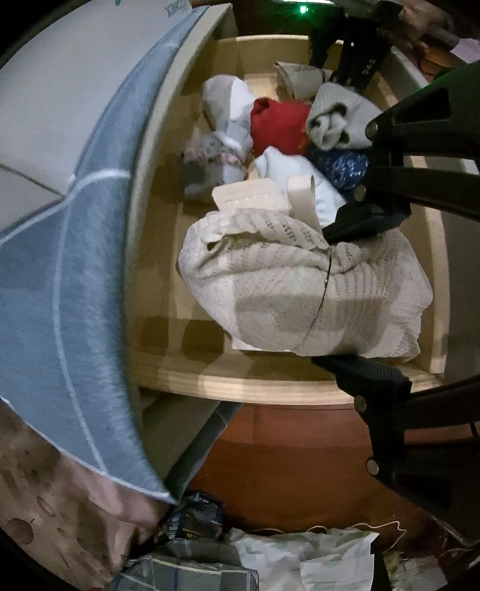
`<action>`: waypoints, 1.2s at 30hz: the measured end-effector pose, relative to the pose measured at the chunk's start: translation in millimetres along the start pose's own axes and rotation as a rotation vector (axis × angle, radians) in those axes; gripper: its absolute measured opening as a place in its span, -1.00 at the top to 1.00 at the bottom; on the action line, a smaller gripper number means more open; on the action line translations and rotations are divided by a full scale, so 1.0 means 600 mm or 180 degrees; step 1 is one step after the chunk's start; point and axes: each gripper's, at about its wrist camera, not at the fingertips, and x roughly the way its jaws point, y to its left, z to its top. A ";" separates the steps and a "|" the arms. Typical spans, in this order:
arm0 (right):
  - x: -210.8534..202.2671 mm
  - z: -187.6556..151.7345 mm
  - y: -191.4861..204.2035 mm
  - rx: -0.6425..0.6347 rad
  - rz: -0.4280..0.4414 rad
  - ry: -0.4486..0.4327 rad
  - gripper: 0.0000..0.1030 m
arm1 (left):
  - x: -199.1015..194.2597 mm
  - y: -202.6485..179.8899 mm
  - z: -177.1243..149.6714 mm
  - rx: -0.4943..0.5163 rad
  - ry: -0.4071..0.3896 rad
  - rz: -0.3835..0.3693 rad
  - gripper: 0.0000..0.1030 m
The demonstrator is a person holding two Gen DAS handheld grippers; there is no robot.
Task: Take underwear out of drawer
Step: 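Lift the cream knit bundle with the left tool up toward the white box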
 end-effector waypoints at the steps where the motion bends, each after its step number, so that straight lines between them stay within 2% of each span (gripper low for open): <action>1: 0.000 -0.001 0.000 -0.0003 -0.0004 -0.0005 0.01 | -0.005 -0.001 0.001 0.0014 -0.0016 -0.0008 -0.11; 22: -0.018 -0.007 0.005 0.0029 -0.0098 -0.0064 0.01 | -0.095 -0.019 -0.030 0.0078 -0.0297 0.0006 -0.11; 36: -0.018 -0.013 0.006 0.0050 -0.0129 -0.0088 0.05 | -0.254 -0.007 -0.022 0.0073 -0.0858 -0.0136 -0.11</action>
